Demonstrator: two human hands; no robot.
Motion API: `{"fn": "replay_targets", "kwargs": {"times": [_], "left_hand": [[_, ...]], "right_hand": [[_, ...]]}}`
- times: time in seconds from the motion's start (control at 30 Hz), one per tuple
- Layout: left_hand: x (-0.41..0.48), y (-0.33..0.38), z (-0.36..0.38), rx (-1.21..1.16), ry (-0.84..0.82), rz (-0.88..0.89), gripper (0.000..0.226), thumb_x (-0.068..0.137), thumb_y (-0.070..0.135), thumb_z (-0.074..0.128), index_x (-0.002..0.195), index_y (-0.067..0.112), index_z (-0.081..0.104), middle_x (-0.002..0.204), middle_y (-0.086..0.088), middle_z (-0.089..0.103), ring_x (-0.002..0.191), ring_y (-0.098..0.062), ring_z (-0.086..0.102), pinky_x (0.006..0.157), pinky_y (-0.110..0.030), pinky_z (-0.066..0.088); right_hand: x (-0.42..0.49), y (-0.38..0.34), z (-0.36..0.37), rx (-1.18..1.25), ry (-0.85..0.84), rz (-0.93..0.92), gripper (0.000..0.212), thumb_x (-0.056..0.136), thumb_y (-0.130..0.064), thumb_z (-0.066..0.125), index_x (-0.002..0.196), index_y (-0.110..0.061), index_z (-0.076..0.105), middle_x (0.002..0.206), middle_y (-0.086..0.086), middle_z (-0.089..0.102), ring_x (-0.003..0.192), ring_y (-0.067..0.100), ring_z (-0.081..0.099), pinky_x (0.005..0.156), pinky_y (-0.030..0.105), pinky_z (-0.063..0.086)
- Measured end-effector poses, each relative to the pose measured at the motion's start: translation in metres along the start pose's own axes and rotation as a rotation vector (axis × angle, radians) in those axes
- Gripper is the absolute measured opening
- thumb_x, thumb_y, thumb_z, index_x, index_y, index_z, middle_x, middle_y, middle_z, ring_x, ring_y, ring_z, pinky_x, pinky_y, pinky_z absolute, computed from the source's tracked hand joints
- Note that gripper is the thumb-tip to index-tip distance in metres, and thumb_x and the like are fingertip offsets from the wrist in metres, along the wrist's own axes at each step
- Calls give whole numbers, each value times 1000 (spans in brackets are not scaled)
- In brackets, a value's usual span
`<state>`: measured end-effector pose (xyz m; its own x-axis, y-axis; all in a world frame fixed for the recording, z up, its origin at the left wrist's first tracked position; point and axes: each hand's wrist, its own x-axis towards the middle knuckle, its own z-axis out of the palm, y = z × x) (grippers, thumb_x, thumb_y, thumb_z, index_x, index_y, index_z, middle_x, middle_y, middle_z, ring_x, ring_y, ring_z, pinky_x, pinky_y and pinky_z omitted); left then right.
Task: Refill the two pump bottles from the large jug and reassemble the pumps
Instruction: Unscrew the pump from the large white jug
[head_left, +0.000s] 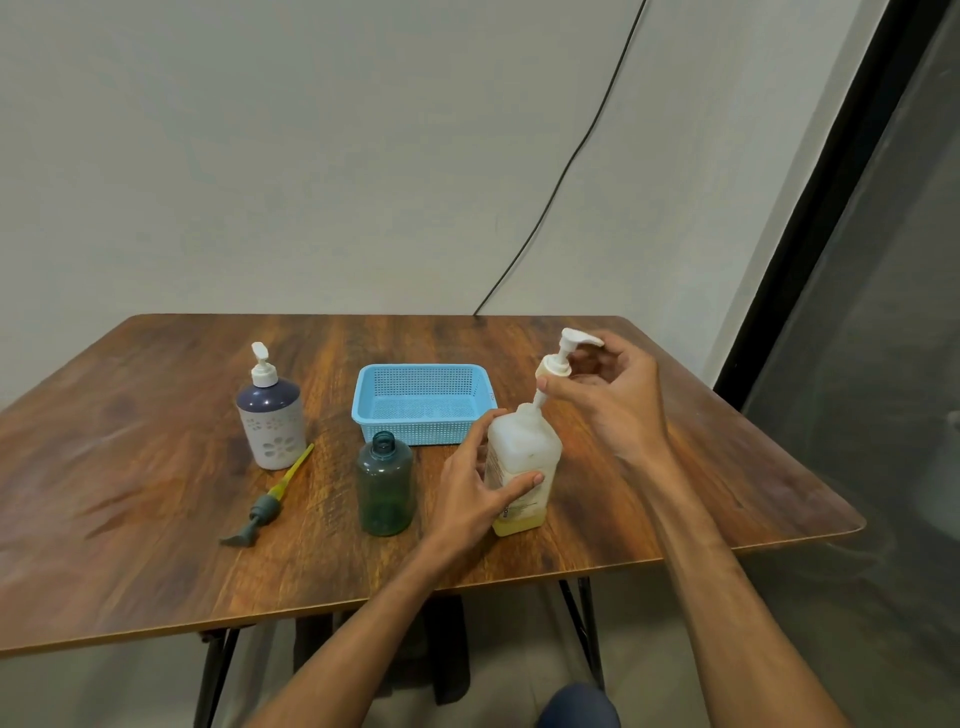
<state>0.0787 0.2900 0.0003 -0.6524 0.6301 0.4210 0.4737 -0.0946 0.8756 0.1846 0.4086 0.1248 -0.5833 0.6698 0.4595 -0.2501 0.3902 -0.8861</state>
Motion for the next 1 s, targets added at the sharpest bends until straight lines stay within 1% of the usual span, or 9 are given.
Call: {"fn": "replay_targets", "kwargs": {"times": [0.1,0.2,0.37,0.5,0.67,0.73,0.83,0.9,1.0], "left_hand": [[0,-1,0,-1,-3,-6,79,78,38,86,141,42,40,132,29,48,123,1,52,91,-17,52],[1,-2,1,-8,-4,-15,79,77,38,86,141,42,39,135,22,50,125,-3,52,92,-18,51],[0,0,1,-11,-5,-13,77,77,37,86,138,44,40,131,32,47,124,2,51,85,-9,49],[0,0,0,-10,-3,-8,77,77,36,86,138,44,40,129,36,47,123,6,50,82,-6,48],[0,2,-2,6,-2,-4,74,78,34,87,131,54,39,126,38,46,118,19,46,81,-3,47],[0,3,-1,7,0,-1,73,78,34,87,129,55,40,125,40,48,118,20,46,81,-4,47],[-1,4,0,1,5,-3,74,78,33,87,131,53,40,125,38,48,118,17,48,82,-5,48],[-1,3,-1,6,4,-1,75,78,33,86,133,51,38,127,36,47,119,15,49,82,-7,49],[-1,2,-1,20,6,7,75,77,34,87,130,56,38,124,43,46,118,20,46,82,-6,49]], "right_hand": [[4,-18,-7,20,-8,-54,43,69,3,87,107,-4,69,95,8,73,90,25,72,81,43,62],[6,-36,-11,61,4,-96,42,69,6,86,106,2,68,91,8,70,82,17,68,78,35,62],[8,-55,-19,136,64,-119,48,65,3,90,108,1,69,99,17,70,90,29,71,82,42,62],[4,-67,-23,168,122,-149,46,68,2,88,109,3,69,105,23,70,90,26,70,83,39,61],[2,-69,-26,240,205,-176,46,69,3,88,110,4,68,106,16,72,93,30,71,82,38,61],[2,-60,-25,240,231,-175,43,68,4,87,107,1,69,102,7,72,95,28,71,82,38,61],[-1,-25,-18,141,234,-124,38,68,3,88,102,-8,73,100,8,73,96,27,72,79,38,62],[-4,9,-13,49,240,-44,37,69,1,87,100,-15,75,98,4,74,92,20,73,77,37,63],[-14,62,-9,-99,257,79,34,71,-2,86,98,-19,75,98,-4,72,89,13,71,74,36,64]]}}
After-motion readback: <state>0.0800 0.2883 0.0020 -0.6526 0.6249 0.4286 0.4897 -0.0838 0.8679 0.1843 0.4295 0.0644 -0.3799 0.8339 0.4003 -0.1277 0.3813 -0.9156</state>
